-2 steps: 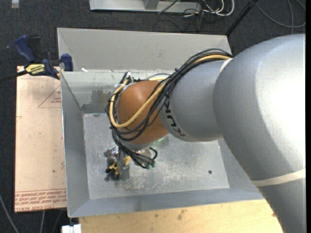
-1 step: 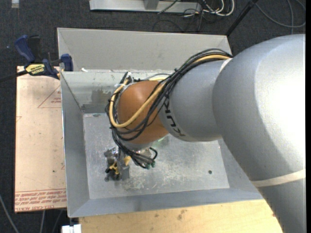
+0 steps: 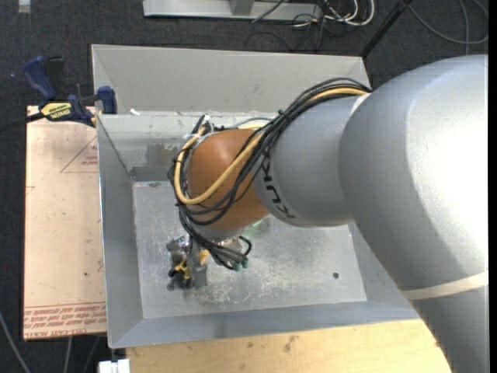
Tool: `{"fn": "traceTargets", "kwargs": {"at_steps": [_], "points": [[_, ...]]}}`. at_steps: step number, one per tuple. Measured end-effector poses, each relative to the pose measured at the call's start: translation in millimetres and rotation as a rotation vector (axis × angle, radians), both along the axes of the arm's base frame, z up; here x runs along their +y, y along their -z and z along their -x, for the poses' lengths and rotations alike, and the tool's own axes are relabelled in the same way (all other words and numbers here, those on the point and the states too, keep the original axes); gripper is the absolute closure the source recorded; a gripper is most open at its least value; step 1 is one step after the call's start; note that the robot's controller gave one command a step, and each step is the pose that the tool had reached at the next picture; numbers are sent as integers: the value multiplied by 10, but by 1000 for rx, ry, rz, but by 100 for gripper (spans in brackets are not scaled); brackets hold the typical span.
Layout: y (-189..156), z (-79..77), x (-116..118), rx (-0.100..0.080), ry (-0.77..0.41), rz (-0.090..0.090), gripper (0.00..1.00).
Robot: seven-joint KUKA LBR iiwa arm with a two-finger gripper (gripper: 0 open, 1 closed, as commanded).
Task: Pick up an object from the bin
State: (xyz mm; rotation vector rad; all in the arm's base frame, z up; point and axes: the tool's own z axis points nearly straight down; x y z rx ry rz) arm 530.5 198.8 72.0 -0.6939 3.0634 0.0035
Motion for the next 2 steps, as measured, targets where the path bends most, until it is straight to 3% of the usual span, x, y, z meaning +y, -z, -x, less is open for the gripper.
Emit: {"fn": "traceTargets", "kwargs": {"at_steps": [1,2], "points": [[0,0,0,0,0,0,100],[-2022,15,127,0,59,1,100]]}}
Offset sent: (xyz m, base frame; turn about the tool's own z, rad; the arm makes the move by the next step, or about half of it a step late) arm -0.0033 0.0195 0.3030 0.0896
